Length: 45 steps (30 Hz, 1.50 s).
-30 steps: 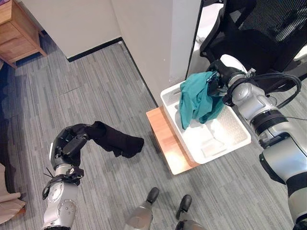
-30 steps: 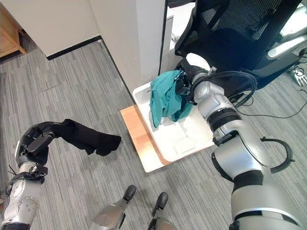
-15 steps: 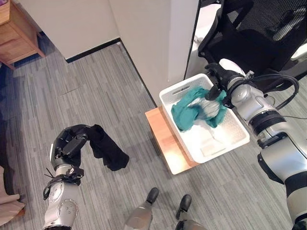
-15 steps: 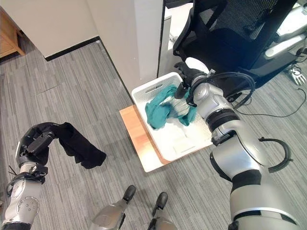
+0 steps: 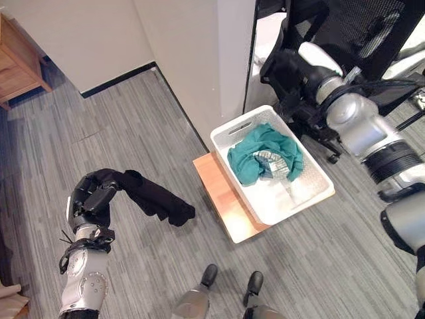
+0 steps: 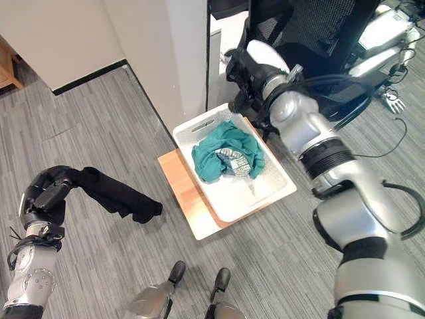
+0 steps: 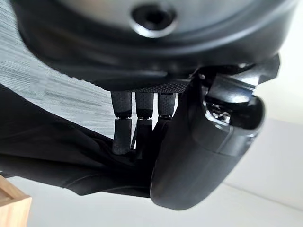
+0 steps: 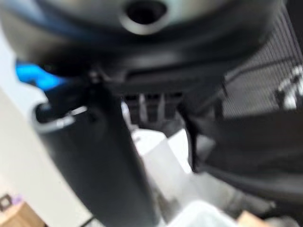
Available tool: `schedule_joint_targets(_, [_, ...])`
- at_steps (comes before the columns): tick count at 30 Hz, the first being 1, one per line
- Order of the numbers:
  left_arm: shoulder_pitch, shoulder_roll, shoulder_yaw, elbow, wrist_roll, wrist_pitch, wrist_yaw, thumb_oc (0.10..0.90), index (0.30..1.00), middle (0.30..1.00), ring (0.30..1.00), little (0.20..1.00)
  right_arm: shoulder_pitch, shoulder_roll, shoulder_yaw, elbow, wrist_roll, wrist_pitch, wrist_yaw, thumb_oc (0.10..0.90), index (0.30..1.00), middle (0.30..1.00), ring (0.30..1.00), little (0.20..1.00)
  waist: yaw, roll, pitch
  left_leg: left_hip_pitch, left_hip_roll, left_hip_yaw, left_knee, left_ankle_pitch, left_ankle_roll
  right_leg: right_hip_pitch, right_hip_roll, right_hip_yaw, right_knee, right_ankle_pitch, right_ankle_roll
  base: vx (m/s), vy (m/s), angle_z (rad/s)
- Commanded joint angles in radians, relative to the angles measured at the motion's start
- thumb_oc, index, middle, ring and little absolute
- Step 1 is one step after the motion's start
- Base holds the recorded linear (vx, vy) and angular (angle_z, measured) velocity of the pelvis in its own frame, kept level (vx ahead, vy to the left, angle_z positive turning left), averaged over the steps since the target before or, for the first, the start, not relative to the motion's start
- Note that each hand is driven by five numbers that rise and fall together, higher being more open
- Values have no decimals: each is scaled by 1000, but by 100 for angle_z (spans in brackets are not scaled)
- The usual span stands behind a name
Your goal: Pick up bed clothes into laundry basket.
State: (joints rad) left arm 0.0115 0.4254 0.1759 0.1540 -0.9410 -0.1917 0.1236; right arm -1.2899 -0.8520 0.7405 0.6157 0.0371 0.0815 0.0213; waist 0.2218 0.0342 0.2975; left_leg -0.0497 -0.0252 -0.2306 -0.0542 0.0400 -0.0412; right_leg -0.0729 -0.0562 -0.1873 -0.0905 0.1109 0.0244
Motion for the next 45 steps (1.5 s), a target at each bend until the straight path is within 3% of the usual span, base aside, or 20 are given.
schedule_joint_targets(1, [-46, 133, 139, -123, 27, -154, 5, 400, 300, 300, 300, 300, -79, -95, -41, -142, 80, -77, -62, 800, 900, 900, 900, 900, -32, -50, -93, -37, -2, 67, -33, 59, 1, 107, -26, 24, 4, -85, 44, -4, -12, 4])
schedule_joint_targets(2, [-46, 136, 136, -124, 27, -153, 5, 400, 300, 300, 300, 300, -68, -98, -51, -151, 79, -74, -61, 800, 900, 900, 900, 900, -30, -53, -93, -35, -2, 66, -33, 59, 1, 109, -26, 23, 4, -85, 44, 0, 0, 0])
schedule_joint_targets(3, [-42, 145, 187, -119, 36, -159, 12, 400, 300, 300, 300, 300, 33, -178, -127, -245, 103, -86, -49, 800, 900, 900, 900, 900, -44, -47, -105, -21, -3, 73, -33, 54, 1, 122, -29, 24, 4, -89, 46, 0, 0, 0])
schedule_joint_targets(5, [-39, 170, 235, -129, 55, -170, 25, 400, 300, 300, 300, 300, 176, -250, -253, -322, 132, -96, -50, 800, 900, 900, 900, 900, -57, -39, -118, -15, -3, 75, -33, 60, 2, 130, -32, 21, 4, -84, 48, -19, 1, 0])
schedule_joint_targets(6, [-38, 175, 232, -129, 56, -170, 25, 400, 300, 300, 300, 300, 194, -251, -268, -329, 130, -95, -49, 800, 900, 900, 900, 900, -54, -44, -121, -10, -2, 74, -33, 50, 1, 135, -32, 21, 4, -93, 48, 0, 0, 0])
schedule_joint_targets(7, [-34, 186, 261, -137, 65, -174, 33, 400, 300, 300, 300, 300, 300, -276, -362, -368, 154, -101, -54, 800, 900, 900, 900, 900, -64, -40, -129, -2, -1, 78, -33, 47, 2, 140, -33, 22, 4, -95, 49, 0, 0, 0])
schedule_joint_targets(10, [0, 211, 332, -120, 98, -173, 45, 400, 300, 300, 300, 300, 548, -287, -562, -435, 177, -117, -44, 800, 900, 900, 900, 900, -84, -29, -150, 13, 1, 95, -33, 48, 6, 146, -35, 31, 7, -91, 51, -17, 2, -8])
schedule_joint_targets(13, [11, 297, 351, -78, 178, -145, 46, 400, 300, 300, 300, 300, 837, -234, -782, -520, 189, -121, -20, 800, 900, 900, 900, 900, -112, -12, -172, 32, 4, 114, -33, 42, 8, 156, -37, 43, 11, -95, 52, -4, -15, -14])
schedule_joint_targets(14, [8, 302, 346, -76, 177, -145, 45, 400, 300, 300, 300, 300, 852, -231, -797, -527, 188, -119, -19, 800, 900, 900, 900, 900, -107, -15, -173, 33, 4, 114, -33, 42, 8, 156, -37, 43, 11, -95, 52, -15, -6, -24])
schedule_joint_targets(16, [-11, 407, 330, -1, 196, -116, 25, 400, 300, 300, 300, 300, 973, -180, -858, -537, 187, -119, -7, 800, 900, 900, 900, 900, -128, 6, -180, 40, 10, 130, -33, 42, 5, 154, -37, 52, 15, -93, 54, -17, -9, -13])
schedule_joint_targets(17, [-15, 412, 326, 4, 194, -118, 23, 400, 300, 300, 300, 300, 979, -177, -864, -539, 186, -118, -7, 800, 900, 900, 900, 900, -126, 3, -180, 40, 10, 130, -33, 42, 5, 154, -37, 52, 15, -93, 54, -16, -24, -12])
schedule_joint_targets(19, [-64, 526, 281, 79, 186, -91, -7, 400, 300, 300, 300, 300, 1041, -127, -871, -545, 193, -112, 8, 800, 900, 900, 900, 900, -146, 16, -183, 47, 14, 137, -33, 36, 1, 161, -35, 54, 10, -95, 56, 22, -35, -15])
schedule_joint_targets(20, [-96, 592, 244, 112, 164, -77, -32, 400, 300, 300, 300, 300, 1078, -63, -857, -533, 202, -112, 8, 800, 900, 900, 900, 900, -161, 29, -185, 50, 15, 143, -33, 37, -1, 161, -36, 56, 8, -93, 59, 33, -25, -8])
schedule_joint_targets(21, [-101, 597, 238, 118, 162, -78, -34, 400, 300, 300, 300, 300, 1081, -60, -860, -535, 201, -112, 8, 800, 900, 900, 900, 900, -160, 27, -185, 51, 15, 143, -33, 36, -1, 162, -36, 56, 8, -94, 59, -35, -10, -2])
schedule_joint_targets(24, [-180, 729, 174, 177, 154, -54, -73, 400, 300, 300, 300, 300, 1138, 36, -829, -501, 194, -112, 11, 800, 900, 900, 900, 900, -180, 46, -189, 52, 18, 154, -33, 38, -4, 163, -39, 57, 8, -89, 64, 12, -22, -5])
schedule_joint_targets(29, [-420, 922, -21, 301, 134, -18, -149, 400, 300, 300, 300, 300, 1267, 196, -773, -426, 180, -104, 27, 800, 900, 900, 900, 900, -222, 81, -190, 50, 18, 161, -33, 41, -10, 163, -44, 53, 5, -86, 75, 4, -4, 2])
schedule_joint_targets(36, [-863, 995, -353, 403, 116, -39, -142, 400, 300, 300, 300, 300, 1355, 327, -706, -239, 141, -98, 28, 800, 900, 900, 900, 900, -245, 89, -205, 53, 22, 175, -33, 33, -17, 164, -47, 53, 3, -83, 89, 5, -1, -1])
schedule_joint_targets(44, [-1242, 1028, -655, 473, 144, -46, -137, 400, 300, 300, 300, 300, 1438, 359, -657, -194, 50, -79, 64, 800, 900, 900, 900, 900, -265, 94, -216, 58, 25, 188, -33, 25, -20, 165, -48, 55, 3, -85, 95, 11, 5, -4])
schedule_joint_targets(45, [-1359, 1033, -744, 479, 145, -57, -129, 400, 300, 300, 300, 300, 1450, 365, -652, -178, 41, -77, 71, 800, 900, 900, 900, 900, -265, 97, -221, 58, 24, 190, -33, 24, -20, 164, -49, 55, 3, -84, 98, 0, 0, 0])
